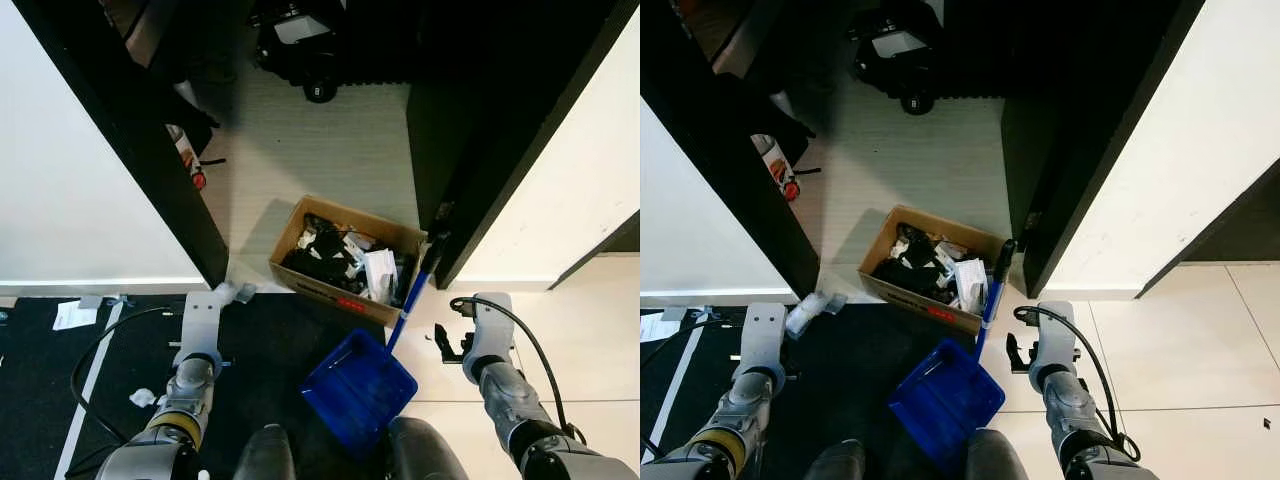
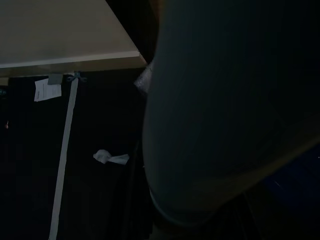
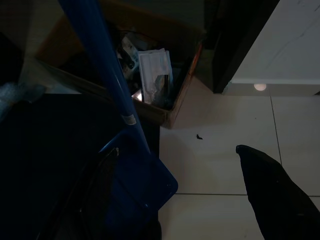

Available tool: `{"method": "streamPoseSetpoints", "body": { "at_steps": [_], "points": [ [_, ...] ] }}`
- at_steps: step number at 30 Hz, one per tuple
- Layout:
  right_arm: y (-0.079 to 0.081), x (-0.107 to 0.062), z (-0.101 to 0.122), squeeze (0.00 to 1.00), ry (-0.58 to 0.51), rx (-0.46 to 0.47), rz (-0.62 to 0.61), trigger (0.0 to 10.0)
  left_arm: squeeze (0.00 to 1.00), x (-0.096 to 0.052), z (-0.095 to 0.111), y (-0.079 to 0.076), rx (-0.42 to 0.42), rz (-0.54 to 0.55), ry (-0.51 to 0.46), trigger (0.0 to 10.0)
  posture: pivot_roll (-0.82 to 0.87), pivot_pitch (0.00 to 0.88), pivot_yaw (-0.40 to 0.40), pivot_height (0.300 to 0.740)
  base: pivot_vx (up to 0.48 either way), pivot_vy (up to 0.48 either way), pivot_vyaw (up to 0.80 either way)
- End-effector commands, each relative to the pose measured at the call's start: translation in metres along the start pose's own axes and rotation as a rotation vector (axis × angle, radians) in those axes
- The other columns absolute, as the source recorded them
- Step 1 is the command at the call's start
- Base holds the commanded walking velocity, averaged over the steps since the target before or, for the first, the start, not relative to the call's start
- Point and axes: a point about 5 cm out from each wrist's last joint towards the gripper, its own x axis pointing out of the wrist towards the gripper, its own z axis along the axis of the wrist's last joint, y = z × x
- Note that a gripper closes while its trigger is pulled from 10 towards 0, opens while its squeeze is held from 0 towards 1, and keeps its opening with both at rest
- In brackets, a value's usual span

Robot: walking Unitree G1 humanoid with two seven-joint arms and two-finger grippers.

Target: Sweep floor

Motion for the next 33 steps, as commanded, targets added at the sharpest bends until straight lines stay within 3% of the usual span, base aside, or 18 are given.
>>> {"method": "streamPoseSetpoints", "body": {
  "at_steps": [1, 24, 33],
  "points": [
    [-0.002, -0.002, -0.005, 0.00, 0.022, -0.002, -0.007, 10.0, 0.00, -0.002, -0.006, -0.008, -0.046, -0.023, 0.016, 10.0, -0.02, 0.044, 0.002, 0.740, 0.000, 0.000, 0.00],
    [-0.001, -0.001, -0.004, 0.00, 0.022, 0.001, -0.005, 10.0, 0.00, -0.001, -0.003, -0.007, -0.046, -0.024, 0.008, 10.0, -0.01, 0.047, 0.001, 0.740, 0.000, 0.000, 0.00],
    [0.001, 0.001, 0.001, 0.00, 0.005, 0.044, 0.016, 10.0, 0.00, 0.001, 0.008, -0.004, -0.059, -0.006, -0.058, 10.0, -0.01, 0.081, -0.007, 0.740, 0.000, 0.000, 0.00]
  ]
}}
